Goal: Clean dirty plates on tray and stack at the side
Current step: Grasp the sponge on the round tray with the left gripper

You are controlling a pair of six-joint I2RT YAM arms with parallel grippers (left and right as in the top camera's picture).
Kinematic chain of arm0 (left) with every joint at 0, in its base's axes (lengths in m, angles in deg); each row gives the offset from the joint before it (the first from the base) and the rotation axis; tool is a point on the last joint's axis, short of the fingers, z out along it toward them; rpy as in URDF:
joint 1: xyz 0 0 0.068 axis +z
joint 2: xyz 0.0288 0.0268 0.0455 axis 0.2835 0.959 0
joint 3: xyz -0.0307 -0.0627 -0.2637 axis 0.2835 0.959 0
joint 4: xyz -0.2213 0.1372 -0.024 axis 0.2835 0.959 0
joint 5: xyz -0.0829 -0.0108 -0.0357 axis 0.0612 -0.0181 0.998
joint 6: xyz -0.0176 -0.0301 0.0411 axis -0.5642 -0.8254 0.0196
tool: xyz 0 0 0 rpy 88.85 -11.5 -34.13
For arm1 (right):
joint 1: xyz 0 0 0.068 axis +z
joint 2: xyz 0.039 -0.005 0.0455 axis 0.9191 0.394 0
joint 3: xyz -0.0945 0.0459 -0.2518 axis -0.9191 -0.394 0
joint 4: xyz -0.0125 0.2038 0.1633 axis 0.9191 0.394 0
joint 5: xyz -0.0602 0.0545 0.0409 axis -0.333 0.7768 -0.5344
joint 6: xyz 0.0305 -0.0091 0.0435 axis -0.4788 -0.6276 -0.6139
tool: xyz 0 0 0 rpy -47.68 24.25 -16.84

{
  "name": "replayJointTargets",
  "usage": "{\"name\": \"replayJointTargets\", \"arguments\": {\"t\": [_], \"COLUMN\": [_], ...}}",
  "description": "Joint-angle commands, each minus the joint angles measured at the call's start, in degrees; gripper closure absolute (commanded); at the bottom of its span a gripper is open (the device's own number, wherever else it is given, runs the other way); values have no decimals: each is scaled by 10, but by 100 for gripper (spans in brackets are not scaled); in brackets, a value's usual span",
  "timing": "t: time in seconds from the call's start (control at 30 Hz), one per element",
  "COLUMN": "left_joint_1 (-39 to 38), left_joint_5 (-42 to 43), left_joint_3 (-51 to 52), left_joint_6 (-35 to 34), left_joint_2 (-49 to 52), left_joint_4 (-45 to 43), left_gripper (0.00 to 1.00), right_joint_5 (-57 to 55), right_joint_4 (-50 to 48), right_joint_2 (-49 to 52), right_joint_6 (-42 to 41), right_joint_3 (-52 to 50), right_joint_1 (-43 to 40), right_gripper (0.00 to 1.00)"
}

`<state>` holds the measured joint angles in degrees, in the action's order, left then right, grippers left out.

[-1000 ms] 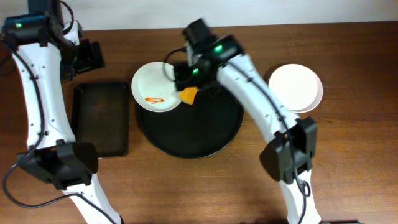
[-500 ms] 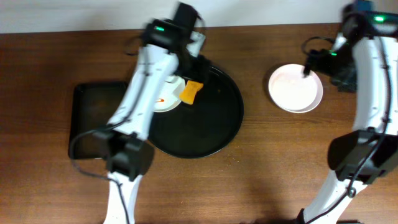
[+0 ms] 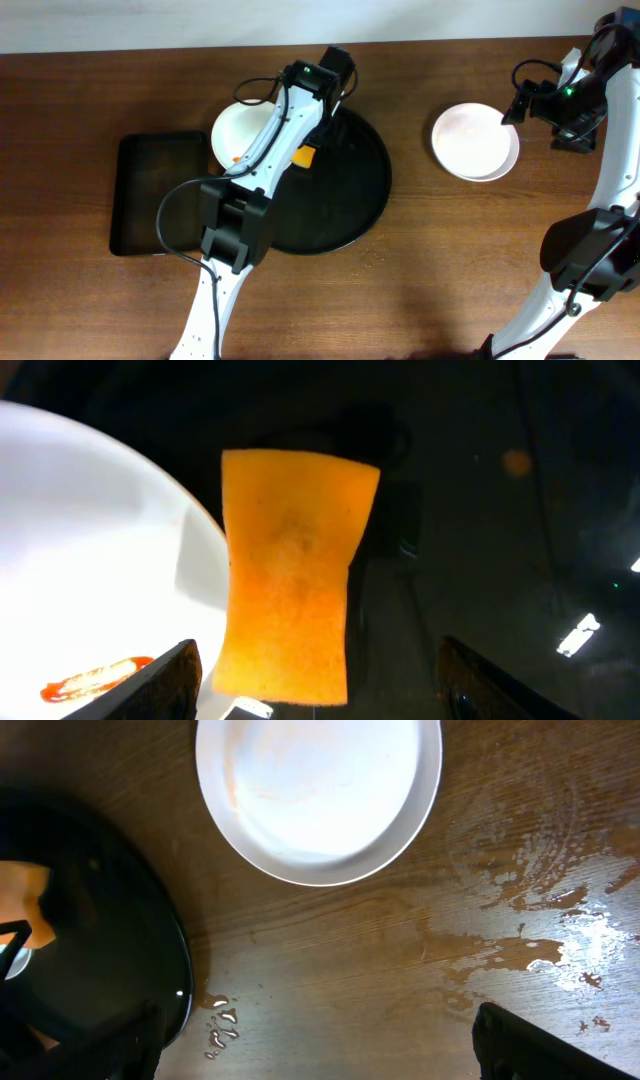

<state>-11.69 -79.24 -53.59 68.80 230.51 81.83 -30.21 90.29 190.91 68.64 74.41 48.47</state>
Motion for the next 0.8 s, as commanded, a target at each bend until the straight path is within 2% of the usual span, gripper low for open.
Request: {"name": "replayJointTargets", "arguments": {"t": [0.0,0.1,0.17,0.2,0.3,0.33,0.4,0.5,0.6,0.63,0.67,0.7,0.73,0.77], "left_joint_1": [2,2,2,2,2,2,2,2,2,2,2,2,2,2], "left_joint_5": [-8,-8,-8,-8,-8,-9,-8,-8,-8,-8,-8,-8,-8,-8], "left_joint_3": [51,65,65,65,65,65,65,66,65,65,60,50,38,17], "left_joint_6": [1,1,1,1,1,1,1,1,1,1,1,1,1,1], "left_joint_2": [7,7,6,7,7,8,13,24,33,33,32,32,31,31], "left_joint_4": [-23,-32,-33,-35,-35,-35,-41,-50,-52,-52,-49,-44,-39,-28], "left_gripper": [26,28,42,42,41,33,25,26,43,52,67,78,84,86], "right_joint_5": [5,5,5,5,5,5,5,5,5,5,5,5,6,6], "right_joint_4": [0,0,0,0,0,0,0,0,0,0,0,0,0,0], "right_joint_2": [-9,-9,-9,-9,-9,-9,-9,-9,-9,-9,-9,-9,-9,-9], "right_joint_6": [7,7,7,7,7,7,18,20,20,20,20,19,19,19], "right_joint_3": [-2,-2,-2,-2,-2,-2,-2,-2,-2,-2,-2,-2,-2,-2], "right_joint_1": [3,3,3,3,3,3,3,3,3,3,3,3,3,3], "right_gripper": [1,1,1,1,1,1,1,1,1,1,1,1,1,1]}}
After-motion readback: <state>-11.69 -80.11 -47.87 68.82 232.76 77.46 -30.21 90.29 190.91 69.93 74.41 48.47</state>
